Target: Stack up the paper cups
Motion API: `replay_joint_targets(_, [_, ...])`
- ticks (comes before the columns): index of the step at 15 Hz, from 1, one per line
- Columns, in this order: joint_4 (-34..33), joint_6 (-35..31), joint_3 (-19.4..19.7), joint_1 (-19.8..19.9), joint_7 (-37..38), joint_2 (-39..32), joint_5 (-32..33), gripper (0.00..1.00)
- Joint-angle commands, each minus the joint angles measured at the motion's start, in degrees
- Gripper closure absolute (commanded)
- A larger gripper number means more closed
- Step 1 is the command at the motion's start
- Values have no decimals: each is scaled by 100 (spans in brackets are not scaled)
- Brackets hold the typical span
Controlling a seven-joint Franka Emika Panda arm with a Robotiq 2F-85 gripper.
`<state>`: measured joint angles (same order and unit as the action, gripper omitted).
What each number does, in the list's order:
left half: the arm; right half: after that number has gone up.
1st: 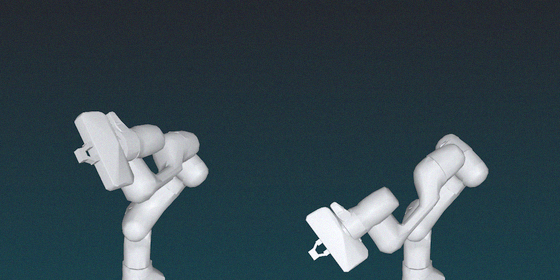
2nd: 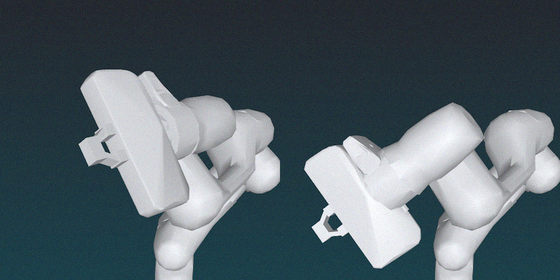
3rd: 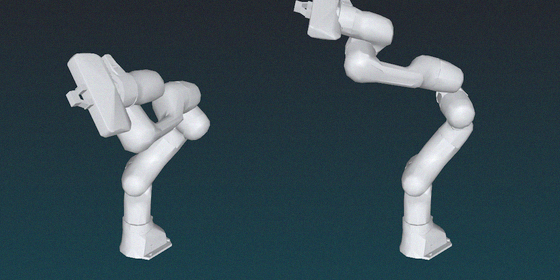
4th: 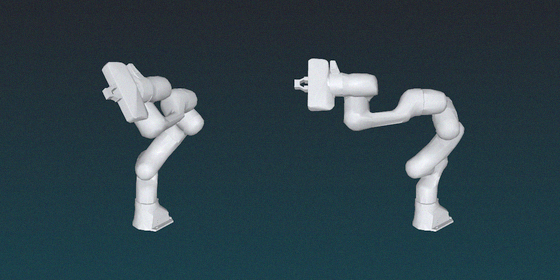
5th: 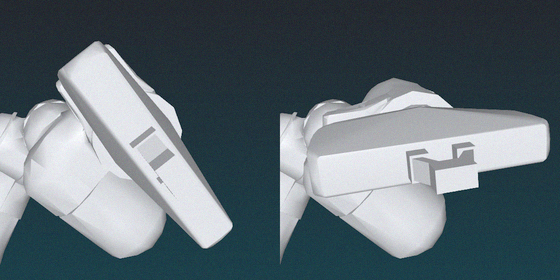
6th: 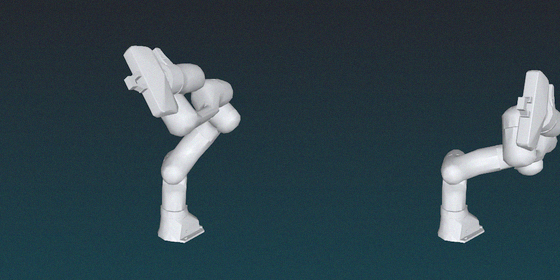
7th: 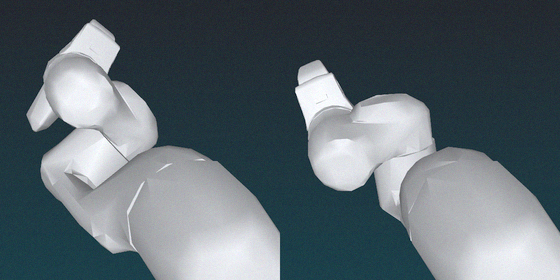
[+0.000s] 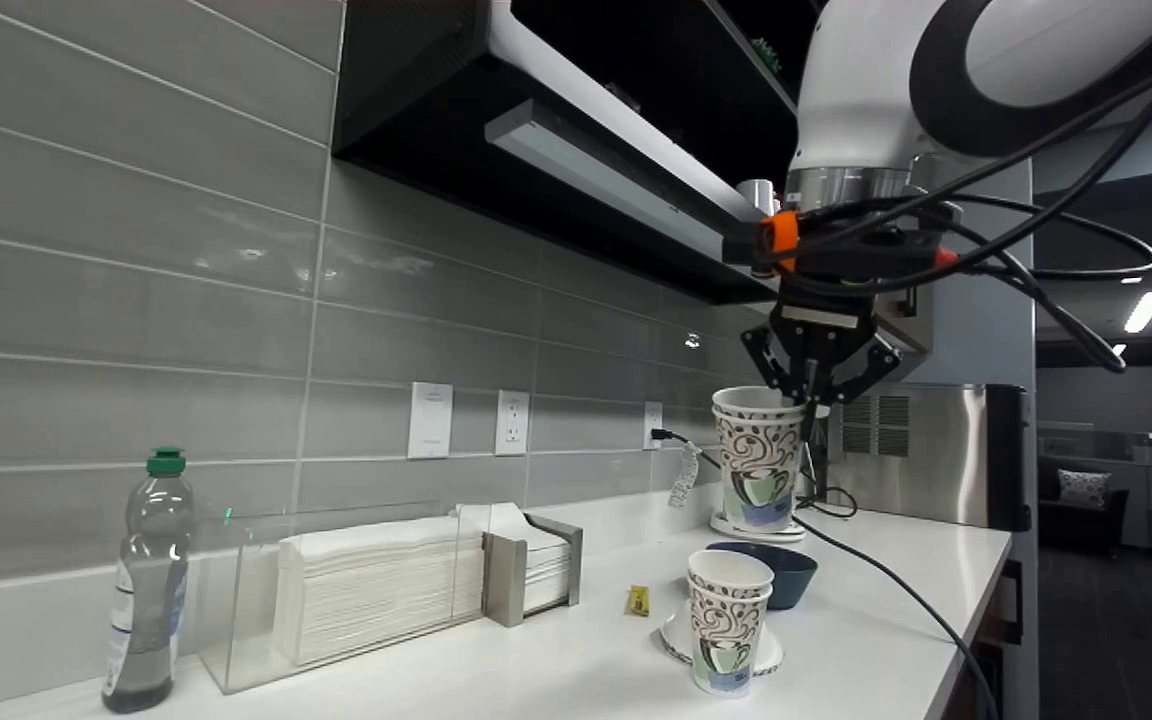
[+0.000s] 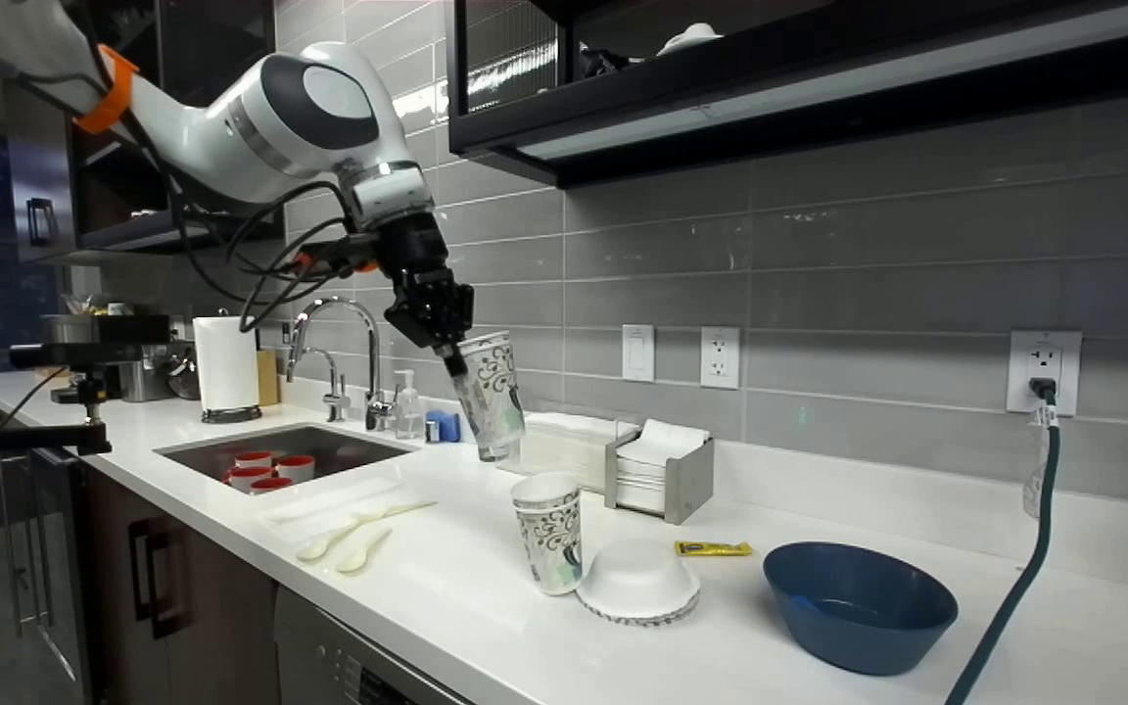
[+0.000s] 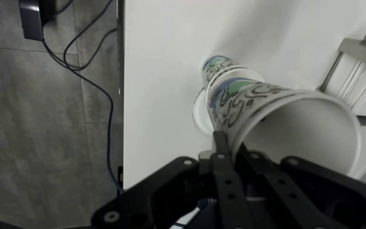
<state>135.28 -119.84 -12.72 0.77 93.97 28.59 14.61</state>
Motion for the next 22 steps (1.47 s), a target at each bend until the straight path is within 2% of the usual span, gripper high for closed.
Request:
replay_joint_targets(1, [165, -10, -177, 282, 506, -31, 362, 99])
replay_joint_targets(9, [241, -615, -69, 337, 722, -457, 481, 99])
replay_joint_targets(19, [64, -1399, 174, 394, 552, -1190, 396, 99])
replay_joint_targets(20, [42, -1455, 214, 373, 506, -1288, 351, 70])
replay_joint_targets(21, [30, -1494, 248, 353, 456, -1367, 322, 69])
replay_joint_targets(22, [14, -1532, 275, 334, 416, -1437, 296, 64])
